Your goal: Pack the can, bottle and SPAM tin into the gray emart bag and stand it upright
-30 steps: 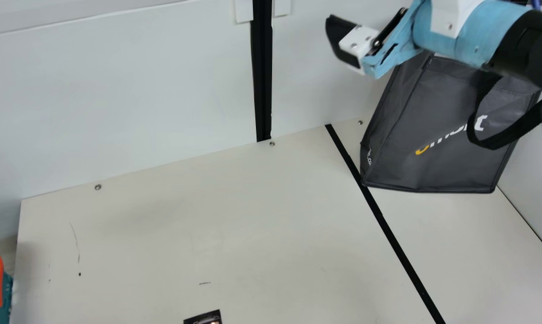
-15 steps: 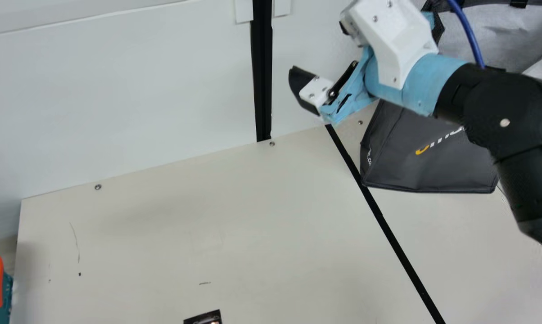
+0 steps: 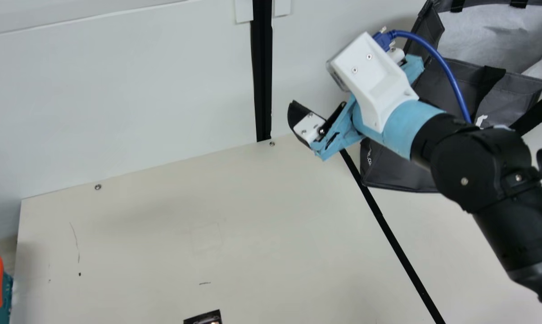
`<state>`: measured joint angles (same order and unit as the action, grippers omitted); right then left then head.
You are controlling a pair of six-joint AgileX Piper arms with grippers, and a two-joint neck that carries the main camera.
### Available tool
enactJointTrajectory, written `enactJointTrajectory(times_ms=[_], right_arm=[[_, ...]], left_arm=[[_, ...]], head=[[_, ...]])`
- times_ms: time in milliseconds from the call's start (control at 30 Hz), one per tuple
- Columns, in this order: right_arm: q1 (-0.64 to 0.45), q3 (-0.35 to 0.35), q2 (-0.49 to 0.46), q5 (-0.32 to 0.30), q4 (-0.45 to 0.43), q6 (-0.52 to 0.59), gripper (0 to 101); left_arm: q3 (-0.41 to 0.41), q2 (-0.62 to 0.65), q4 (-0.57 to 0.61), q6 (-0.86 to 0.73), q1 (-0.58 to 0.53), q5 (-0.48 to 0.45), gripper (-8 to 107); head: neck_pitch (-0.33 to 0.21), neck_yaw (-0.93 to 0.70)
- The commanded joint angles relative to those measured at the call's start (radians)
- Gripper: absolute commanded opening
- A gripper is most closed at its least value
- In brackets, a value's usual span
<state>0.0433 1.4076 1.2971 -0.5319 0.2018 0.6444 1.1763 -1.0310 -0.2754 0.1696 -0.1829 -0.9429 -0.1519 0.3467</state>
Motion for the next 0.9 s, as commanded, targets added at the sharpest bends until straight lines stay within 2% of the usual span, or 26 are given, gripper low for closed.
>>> enactJointTrajectory(times_ms=[0, 367, 867], right_arm=[[0.010, -0.047, -0.014, 0.020, -0.071, -0.028, 95], [0.061, -0.200, -0.085, 0.089, -0.275, -0.169, 95], [0.094, -0.366, -0.184, 0.126, -0.556, -0.327, 95]], left_arm=[[0.000, 0.000, 0.000, 0.000, 0.000, 0.000, 90], [0.000, 0.000, 0.000, 0.000, 0.000, 0.000, 90], [0.000, 0.000, 0.000, 0.000, 0.000, 0.000, 90]], head=[[-0.023, 0.002], [-0.023, 0.002], [-0.023, 0.002]])
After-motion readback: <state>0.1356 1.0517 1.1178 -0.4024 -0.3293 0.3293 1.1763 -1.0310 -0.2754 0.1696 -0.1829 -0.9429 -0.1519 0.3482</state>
